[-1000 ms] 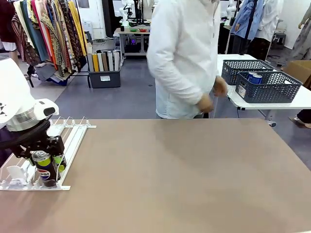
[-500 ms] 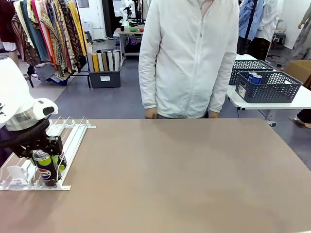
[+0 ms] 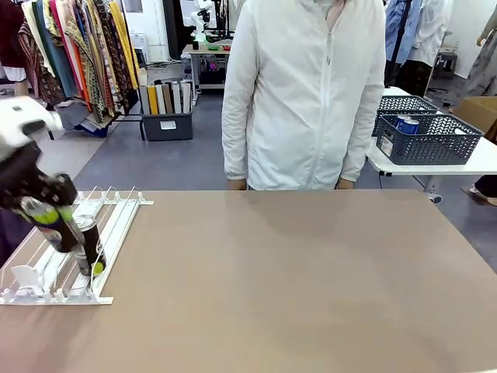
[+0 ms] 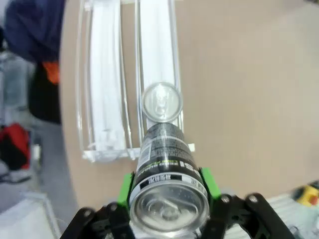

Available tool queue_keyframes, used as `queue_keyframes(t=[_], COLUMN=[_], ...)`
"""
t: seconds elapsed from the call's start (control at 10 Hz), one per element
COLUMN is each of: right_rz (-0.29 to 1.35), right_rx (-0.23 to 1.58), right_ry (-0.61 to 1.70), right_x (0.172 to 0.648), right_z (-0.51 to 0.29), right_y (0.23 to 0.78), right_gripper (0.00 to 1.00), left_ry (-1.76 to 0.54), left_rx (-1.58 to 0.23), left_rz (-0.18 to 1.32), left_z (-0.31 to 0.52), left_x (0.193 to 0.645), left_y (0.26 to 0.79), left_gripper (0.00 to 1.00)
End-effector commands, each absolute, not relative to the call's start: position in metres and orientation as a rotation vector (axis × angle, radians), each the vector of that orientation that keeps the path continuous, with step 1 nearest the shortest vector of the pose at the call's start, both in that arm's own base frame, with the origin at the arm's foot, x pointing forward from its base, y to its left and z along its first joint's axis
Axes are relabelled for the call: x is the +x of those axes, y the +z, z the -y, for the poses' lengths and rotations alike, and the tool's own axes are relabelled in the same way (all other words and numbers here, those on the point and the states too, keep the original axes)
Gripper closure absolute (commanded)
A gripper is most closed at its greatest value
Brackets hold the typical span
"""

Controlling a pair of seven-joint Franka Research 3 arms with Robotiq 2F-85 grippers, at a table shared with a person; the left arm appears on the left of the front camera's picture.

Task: Retrieve and store the cans from the dispenser.
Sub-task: Pick up one can from the Automatic Can Dispenser and place it in the middle of the table.

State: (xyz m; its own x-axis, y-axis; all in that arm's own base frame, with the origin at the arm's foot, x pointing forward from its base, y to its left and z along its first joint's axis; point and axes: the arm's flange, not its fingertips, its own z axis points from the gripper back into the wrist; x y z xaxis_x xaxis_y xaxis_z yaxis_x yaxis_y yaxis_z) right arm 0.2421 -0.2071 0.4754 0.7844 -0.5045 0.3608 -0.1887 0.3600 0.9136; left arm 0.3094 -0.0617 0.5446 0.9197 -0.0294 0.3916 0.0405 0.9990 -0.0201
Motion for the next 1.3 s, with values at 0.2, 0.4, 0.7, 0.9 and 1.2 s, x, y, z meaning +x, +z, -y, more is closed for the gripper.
queue_keyframes(t=[0.2,0.4,0.7,0.9,1.2], right_rz=[0.716,0.716,0.716,0.716,0.716], right_rx=[1.223,1.223,1.223,1.223,1.223], right_ry=[-0.212,-0.212,-0.212,-0.212,-0.212], right_x=[0.245,0.245,0.245,0.245,0.245], right_z=[0.206,0.206,0.206,0.206,0.206], right_y=[0.477,0.477,0.477,0.477,0.477], right_gripper=[0.0,0.0,0.0,0.0,0.0], left_ry=[-0.219,-0.161,-0.148,-0.148,-0.131], left_rx=[-0.207,-0.248,-0.229,-0.229,-0.213], left_rz=[0.59,0.612,0.597,0.597,0.575], left_z=[0.032,0.017,0.017,0.017,0.017], left_x=[0.241,0.237,0.237,0.237,0.24], left_y=[0.609,0.605,0.614,0.614,0.609], left_gripper=[1.0,1.0,1.0,1.0,1.0])
